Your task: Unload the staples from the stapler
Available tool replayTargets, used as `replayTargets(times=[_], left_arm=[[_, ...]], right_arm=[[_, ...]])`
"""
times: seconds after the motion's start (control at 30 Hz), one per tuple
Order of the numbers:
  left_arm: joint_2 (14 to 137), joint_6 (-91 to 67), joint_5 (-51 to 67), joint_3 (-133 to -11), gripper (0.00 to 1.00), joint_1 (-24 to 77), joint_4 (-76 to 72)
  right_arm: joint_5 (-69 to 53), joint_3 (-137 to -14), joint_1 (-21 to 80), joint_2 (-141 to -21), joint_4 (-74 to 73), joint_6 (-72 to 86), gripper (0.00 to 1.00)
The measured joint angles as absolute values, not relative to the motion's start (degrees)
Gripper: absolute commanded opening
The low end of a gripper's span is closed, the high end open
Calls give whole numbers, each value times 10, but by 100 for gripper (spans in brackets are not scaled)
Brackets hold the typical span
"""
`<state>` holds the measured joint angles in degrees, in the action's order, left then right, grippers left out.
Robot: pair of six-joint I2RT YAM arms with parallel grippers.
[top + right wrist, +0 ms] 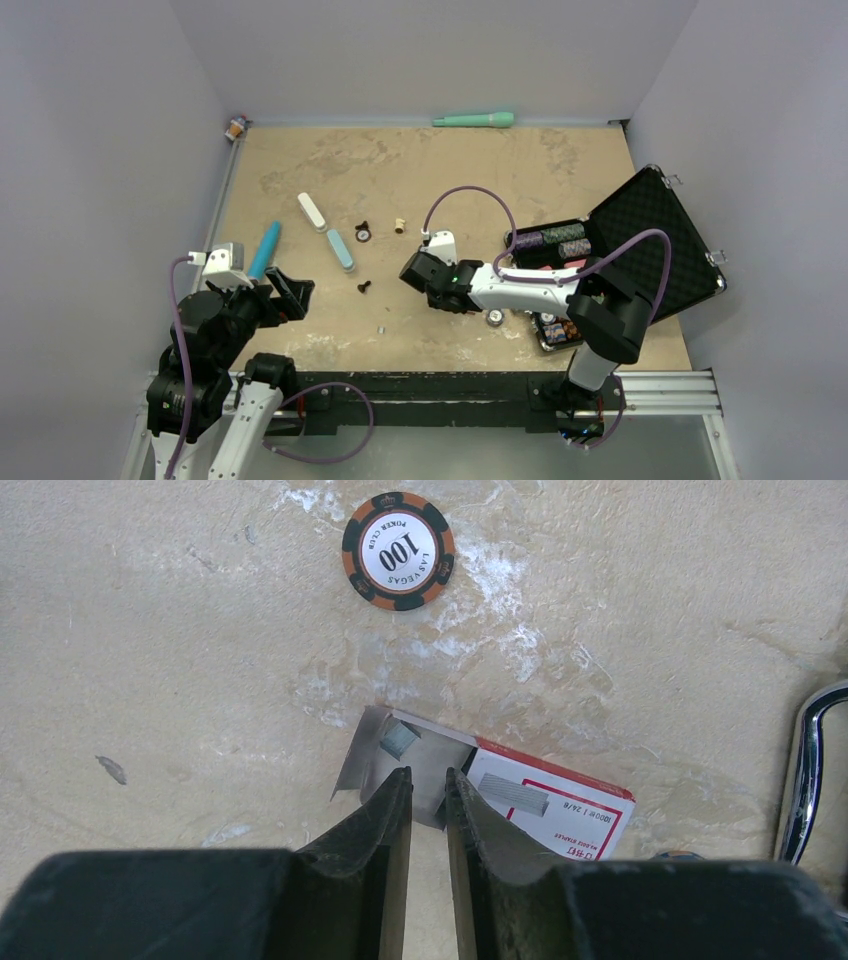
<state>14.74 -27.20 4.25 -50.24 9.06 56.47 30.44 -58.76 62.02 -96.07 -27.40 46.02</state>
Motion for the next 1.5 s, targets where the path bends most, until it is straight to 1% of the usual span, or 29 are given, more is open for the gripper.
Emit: replayTargets(times=[0.47,0.57,0.67,0.7,0.77,0.9,0.93,0.97,1.0,1.03,1.07,1.3,1.4,1.5], left_arm=[[147,-272,43,-502,98,91,565],[147,-272,43,-502,98,91,565],[147,-272,43,-502,98,91,565],[147,-272,43,-502,99,91,564],[147,-272,43,-502,100,91,565],[147,-272,43,-502,100,91,564],[147,-272,43,-502,100,91,564],[147,-272,43,-502,100,91,564],[147,-272,43,-502,100,91,564],[147,-272,43,-502,100,91,564],[147,-272,43,-502,100,91,564],[147,-272,43,-502,100,91,564],[147,-272,43,-502,100,91,564],[147,-272,43,-502,100,91,564]], right_arm=[[304,-588,620,-959,-274,456,24],[303,-588,620,-953,-274,454,28],[300,-585,621,-933,-272,453,36],[298,-583,622,-922,-271,454,40],[293,-580,624,-900,-270,454,51],[289,-581,635,-880,-266,455,66],[288,-581,640,-880,-267,456,68],[287,-582,646,-881,-267,458,81],[287,-583,651,-882,-269,459,84],[286,-588,657,-884,-273,464,97],[286,-597,664,-889,-279,468,99],[267,-629,688,-900,-280,498,99],[256,-630,689,-900,-276,515,96],[237,-631,689,-900,-272,535,96]])
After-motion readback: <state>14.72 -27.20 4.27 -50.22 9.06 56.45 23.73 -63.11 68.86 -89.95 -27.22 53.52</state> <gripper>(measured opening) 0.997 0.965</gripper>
